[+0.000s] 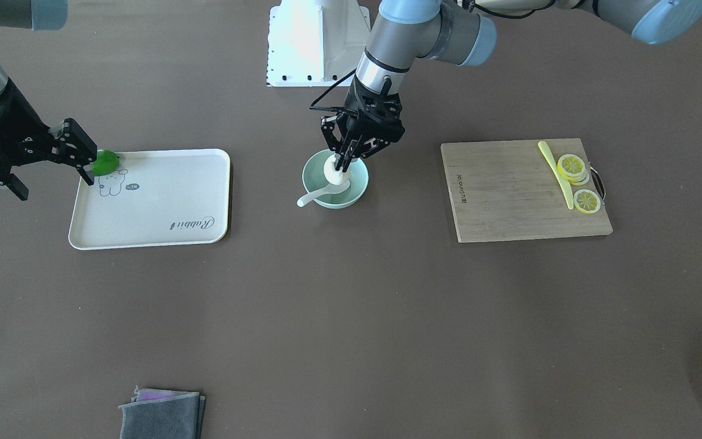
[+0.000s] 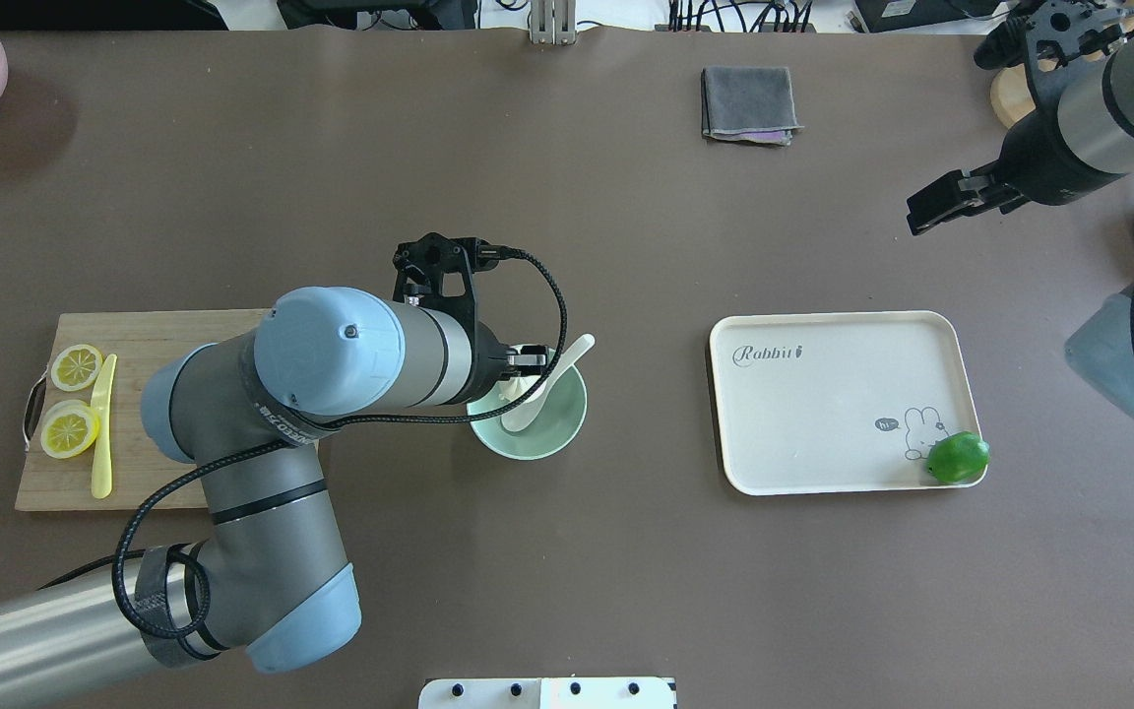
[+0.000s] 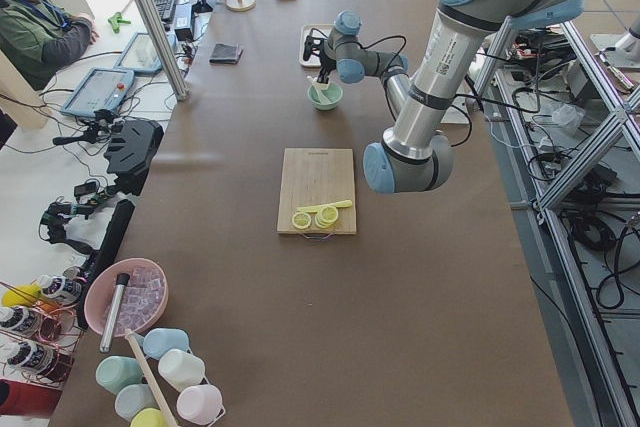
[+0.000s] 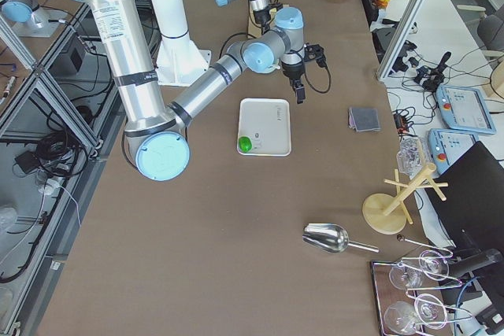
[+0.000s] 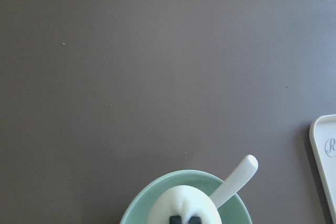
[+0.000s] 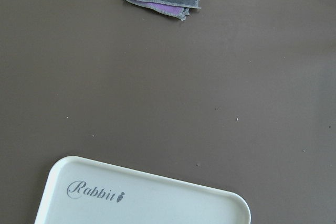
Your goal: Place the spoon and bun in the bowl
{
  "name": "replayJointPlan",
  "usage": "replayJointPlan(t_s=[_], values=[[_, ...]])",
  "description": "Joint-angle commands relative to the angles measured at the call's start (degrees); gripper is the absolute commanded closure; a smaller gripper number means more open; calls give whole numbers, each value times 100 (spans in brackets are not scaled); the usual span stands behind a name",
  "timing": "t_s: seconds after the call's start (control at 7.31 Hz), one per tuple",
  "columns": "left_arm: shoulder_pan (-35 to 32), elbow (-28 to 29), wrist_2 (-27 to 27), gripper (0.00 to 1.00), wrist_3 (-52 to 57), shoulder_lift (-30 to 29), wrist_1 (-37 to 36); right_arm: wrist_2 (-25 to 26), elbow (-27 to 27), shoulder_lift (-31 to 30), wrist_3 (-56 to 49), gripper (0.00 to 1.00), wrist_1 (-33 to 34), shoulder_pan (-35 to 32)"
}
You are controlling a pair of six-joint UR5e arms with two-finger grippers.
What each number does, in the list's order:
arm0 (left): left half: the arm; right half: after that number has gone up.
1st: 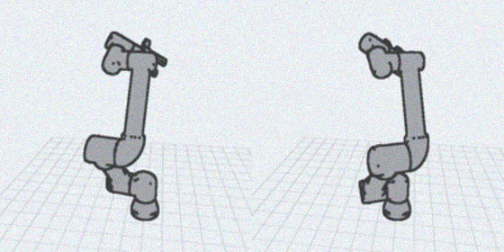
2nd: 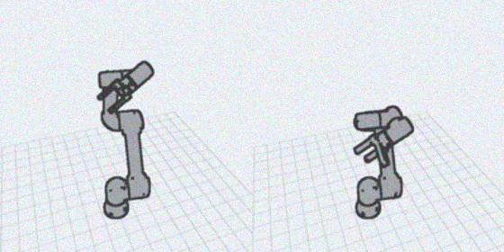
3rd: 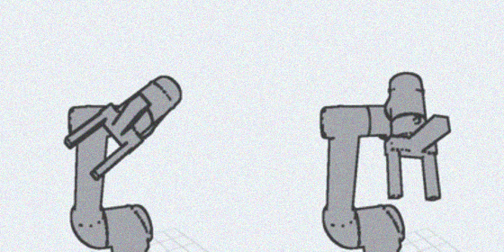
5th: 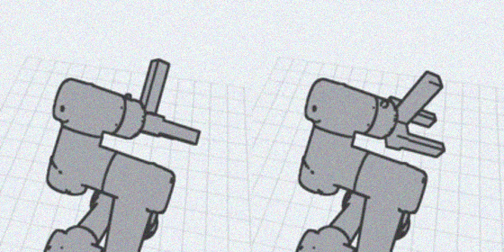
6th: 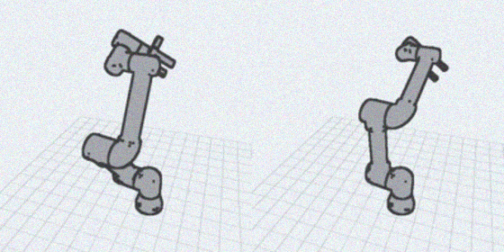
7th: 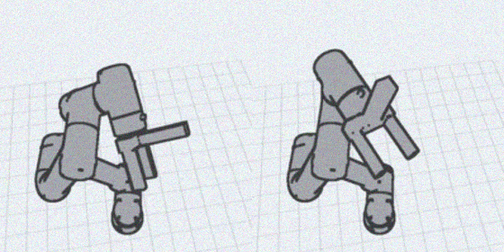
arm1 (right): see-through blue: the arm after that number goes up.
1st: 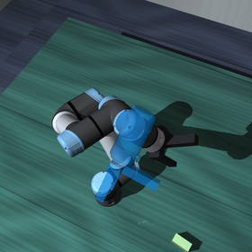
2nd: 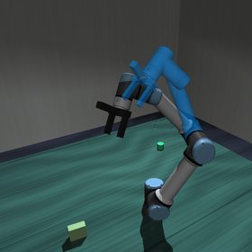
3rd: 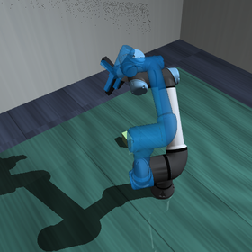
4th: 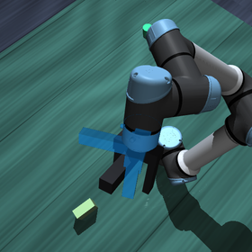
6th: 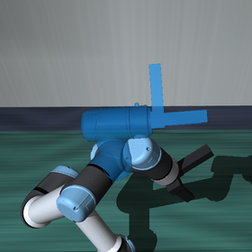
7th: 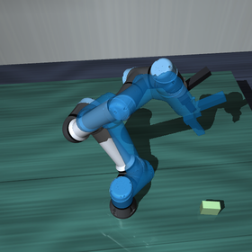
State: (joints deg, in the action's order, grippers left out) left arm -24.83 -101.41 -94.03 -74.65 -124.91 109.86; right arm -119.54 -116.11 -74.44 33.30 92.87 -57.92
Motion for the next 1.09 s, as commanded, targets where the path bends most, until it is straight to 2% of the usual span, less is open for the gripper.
replayJointPlan(t_s=[0.0,0.14,0.27,0.41,0.55,0.82,0.96], values=[[302,51,829,2,46,-50,-17,27,53,-1,70,0,29,-9],[295,-123,773,2,456,-24,-61,53,97,-36,193,0,30,-61],[34,-325,224,1,1025,2,-505,27,115,-71,194,0,47,-201],[-639,-510,-669,1,1597,54,-1292,-16,237,-115,124,0,56,-455],[-1281,-703,-1287,1,2412,229,-1788,-95,508,-115,-146,0,47,-797],[-2389,-906,-1906,1,3436,1060,-1907,-795,1480,-150,-2246,0,56,-1980],[-3012,-977,-2300,1,4266,1544,-1898,-930,1869,-359,-3224,0,39,-2509]])
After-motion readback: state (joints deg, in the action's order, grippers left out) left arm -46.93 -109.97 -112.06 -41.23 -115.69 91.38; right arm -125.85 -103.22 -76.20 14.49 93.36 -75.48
